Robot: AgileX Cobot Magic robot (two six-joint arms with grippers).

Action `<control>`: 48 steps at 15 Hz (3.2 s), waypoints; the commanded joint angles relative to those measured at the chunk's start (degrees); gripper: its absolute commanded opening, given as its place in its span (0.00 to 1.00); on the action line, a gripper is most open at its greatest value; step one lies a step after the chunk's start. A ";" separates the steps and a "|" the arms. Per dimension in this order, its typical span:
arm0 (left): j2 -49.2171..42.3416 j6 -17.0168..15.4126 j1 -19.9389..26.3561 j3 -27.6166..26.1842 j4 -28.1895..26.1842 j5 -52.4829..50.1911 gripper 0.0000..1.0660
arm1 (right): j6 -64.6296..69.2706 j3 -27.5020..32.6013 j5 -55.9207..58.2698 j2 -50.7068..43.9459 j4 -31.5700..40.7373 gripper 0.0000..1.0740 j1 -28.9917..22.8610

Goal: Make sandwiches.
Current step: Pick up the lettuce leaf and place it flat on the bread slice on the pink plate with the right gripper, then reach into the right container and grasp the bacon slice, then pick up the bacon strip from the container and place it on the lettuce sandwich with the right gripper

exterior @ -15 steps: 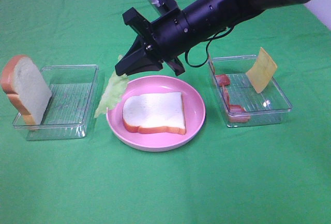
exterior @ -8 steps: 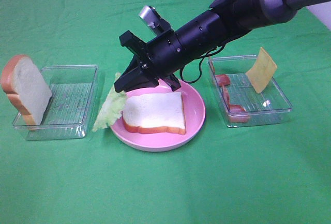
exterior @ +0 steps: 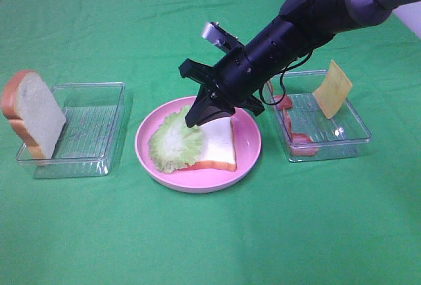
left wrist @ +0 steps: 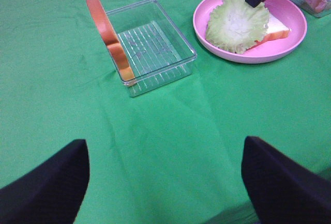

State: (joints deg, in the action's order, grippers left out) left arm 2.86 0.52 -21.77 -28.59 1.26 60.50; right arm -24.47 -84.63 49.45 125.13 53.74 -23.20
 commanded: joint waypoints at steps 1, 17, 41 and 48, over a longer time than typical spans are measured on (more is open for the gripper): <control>-0.40 -0.52 -0.17 0.06 0.06 -0.74 0.72 | 1.83 0.06 -0.29 -0.17 -2.98 0.13 0.00; -0.40 -0.52 -0.17 0.06 0.06 -0.74 0.72 | 29.34 -0.63 7.28 -17.99 -47.38 0.60 0.00; -0.40 -0.17 -0.17 0.06 0.00 -0.74 0.72 | 30.31 -0.57 6.42 -6.47 -49.27 0.00 3.38; -0.40 -0.17 -0.17 0.06 0.00 -0.74 0.72 | 29.62 -0.57 9.68 -15.64 -46.29 0.00 3.21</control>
State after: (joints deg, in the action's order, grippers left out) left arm 2.86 0.52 -21.77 -28.59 1.26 60.50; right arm 6.02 -85.26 58.04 111.27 6.53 -20.00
